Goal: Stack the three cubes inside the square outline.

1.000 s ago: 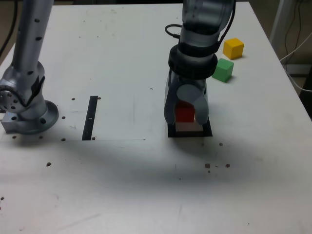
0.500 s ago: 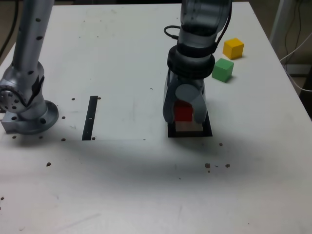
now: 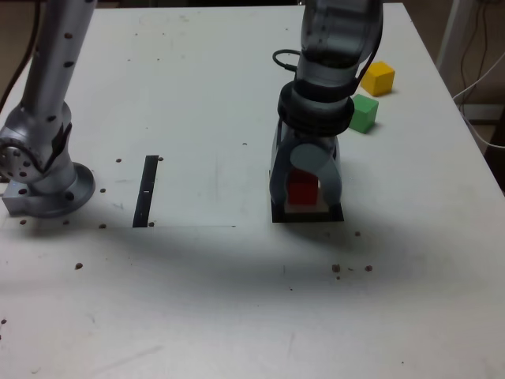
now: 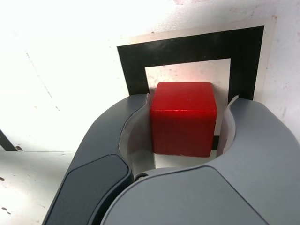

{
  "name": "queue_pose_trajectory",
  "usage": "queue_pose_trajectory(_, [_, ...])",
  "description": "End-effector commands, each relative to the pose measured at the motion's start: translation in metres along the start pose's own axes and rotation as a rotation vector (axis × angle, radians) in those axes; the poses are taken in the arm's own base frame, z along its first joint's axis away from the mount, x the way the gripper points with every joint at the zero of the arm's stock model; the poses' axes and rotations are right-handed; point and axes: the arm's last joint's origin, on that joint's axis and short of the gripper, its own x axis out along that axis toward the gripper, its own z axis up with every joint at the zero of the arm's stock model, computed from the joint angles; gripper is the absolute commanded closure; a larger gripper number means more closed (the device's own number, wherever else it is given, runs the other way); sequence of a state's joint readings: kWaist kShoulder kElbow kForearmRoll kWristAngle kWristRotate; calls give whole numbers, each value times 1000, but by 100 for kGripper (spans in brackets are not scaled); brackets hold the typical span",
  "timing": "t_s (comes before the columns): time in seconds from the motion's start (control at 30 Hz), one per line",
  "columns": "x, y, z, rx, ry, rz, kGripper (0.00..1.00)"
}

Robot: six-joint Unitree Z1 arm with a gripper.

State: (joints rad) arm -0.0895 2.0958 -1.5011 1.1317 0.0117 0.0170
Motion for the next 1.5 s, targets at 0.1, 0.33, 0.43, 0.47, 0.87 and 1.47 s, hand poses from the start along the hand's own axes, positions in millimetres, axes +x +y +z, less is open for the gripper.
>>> queue_pose_trajectory(0.1, [3,1,3,-1,-6,3,29])
queue_pose_trajectory(0.33, [-5,4,-5,-13,-19,26,1])
queue_pose_trajectory(0.43, [-7,4,-7,-18,-23,36,0])
queue_pose_trajectory(0.47, [-8,5,-8,-20,-25,38,0])
queue_pose_trajectory(0.87, [-38,31,-24,-40,-78,83,0])
queue_pose_trajectory(1.47, [-109,142,-21,39,-155,229,1])
